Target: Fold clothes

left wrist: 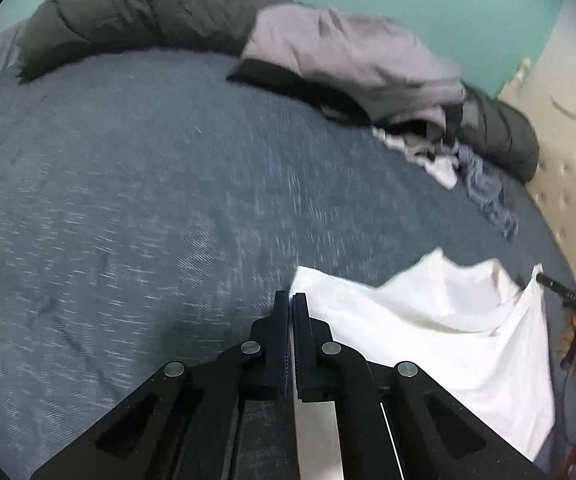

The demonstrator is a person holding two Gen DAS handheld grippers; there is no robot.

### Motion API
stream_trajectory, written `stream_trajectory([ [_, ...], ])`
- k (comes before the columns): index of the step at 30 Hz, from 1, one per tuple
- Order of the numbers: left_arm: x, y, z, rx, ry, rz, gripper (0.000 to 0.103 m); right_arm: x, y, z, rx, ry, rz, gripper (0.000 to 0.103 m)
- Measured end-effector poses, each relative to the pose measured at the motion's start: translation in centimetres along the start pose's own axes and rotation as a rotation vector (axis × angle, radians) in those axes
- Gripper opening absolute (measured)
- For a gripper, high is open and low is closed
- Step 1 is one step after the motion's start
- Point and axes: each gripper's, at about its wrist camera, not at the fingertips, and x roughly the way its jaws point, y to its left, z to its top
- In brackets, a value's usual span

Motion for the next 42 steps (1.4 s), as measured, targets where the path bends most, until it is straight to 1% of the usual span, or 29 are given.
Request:
stream_trajectory([
  [3,-1.1,0.6,0.6,-0.024,-0.012,0.016,0.002,-1.1,-0.5,0.6,0.034,-0.047,-0.01,0.003],
  [4,-1.3,0.8,0.8,-0.035,-0.017,0.026,0.0,-1.3,-0.8,0.8,0.048,-0.054,-0.016,0.003],
  [5,-1.3,1.1,1.0,-0.048,-0.023,0.053,0.0,-1.1,-0.9,1.0,0.054,-0.042,-0.035,0.003],
  [6,-1.1,1.3,1.1,-0.055,-0.02,0.063,0.0,-0.6,-1.0,1.0,0.057,-0.02,-0.06,0.003],
  [7,-0.7,1.3,1.1,-0.057,-0.011,0.054,0.0,-0.1,-1.2,1.1,0.065,-0.005,-0.07,0.003],
  [9,0.1,1.3,1.0,-0.06,0.007,0.034,0.0,0.4,-1.5,0.8,0.071,0.004,-0.063,0.003],
  [12,1.3,1.4,0.9,-0.065,0.035,0.005,0.0,1.7,-0.8,0.2,0.037,0.032,-0.044,0.003],
  [14,2.3,0.9,0.8,-0.062,0.053,-0.02,0.0,2.6,-0.6,-0.1,0.036,0.048,-0.04,0.003],
  [16,3.0,0.5,0.7,-0.083,0.064,-0.055,0.001,3.0,-0.7,-0.4,0.048,0.056,-0.037,0.003],
  [18,3.4,0.3,0.7,-0.114,0.066,-0.094,0.007,3.3,-0.8,-0.7,0.056,0.067,-0.036,0.003],
  [20,3.4,-0.3,0.9,-0.122,0.059,-0.115,0.027,3.3,-1.1,-1.0,0.054,0.072,-0.036,0.003],
  [22,3.7,-1.0,1.3,-0.104,0.062,-0.137,0.037,3.2,-1.4,-1.2,0.058,0.072,-0.038,0.003],
  [23,3.9,-1.4,1.4,-0.092,0.068,-0.137,0.037,3.2,-1.6,-1.3,0.063,0.073,-0.037,0.003],
  [28,5.7,-3.0,1.9,-0.043,0.103,-0.105,0.037,3.4,-1.4,-1.5,0.048,0.089,-0.035,0.003],
  [30,6.2,-3.6,2.0,-0.027,0.109,-0.095,0.035,3.5,-1.2,-1.6,0.035,0.093,-0.034,0.003],
  [31,6.2,-3.8,1.9,-0.014,0.104,-0.086,0.027,3.5,-1.1,-1.6,0.029,0.093,-0.032,0.003],
  [32,6.1,-4.0,1.9,-0.002,0.1,-0.079,0.01,3.4,-1.1,-1.5,0.029,0.091,-0.03,0.003],
  [33,6.1,-4.2,1.9,0.009,0.099,-0.075,0.003,3.3,-1.1,-1.5,0.029,0.088,-0.03,0.003],
  [40,2.7,-4.5,2.2,0.056,0.023,-0.038,0.002,1.9,-0.9,-0.7,0.037,0.053,-0.021,0.003],
  [42,1.1,-3.8,2.5,0.037,-0.017,-0.033,0.002,1.2,-0.9,-0.3,0.038,0.036,-0.018,0.003],
])
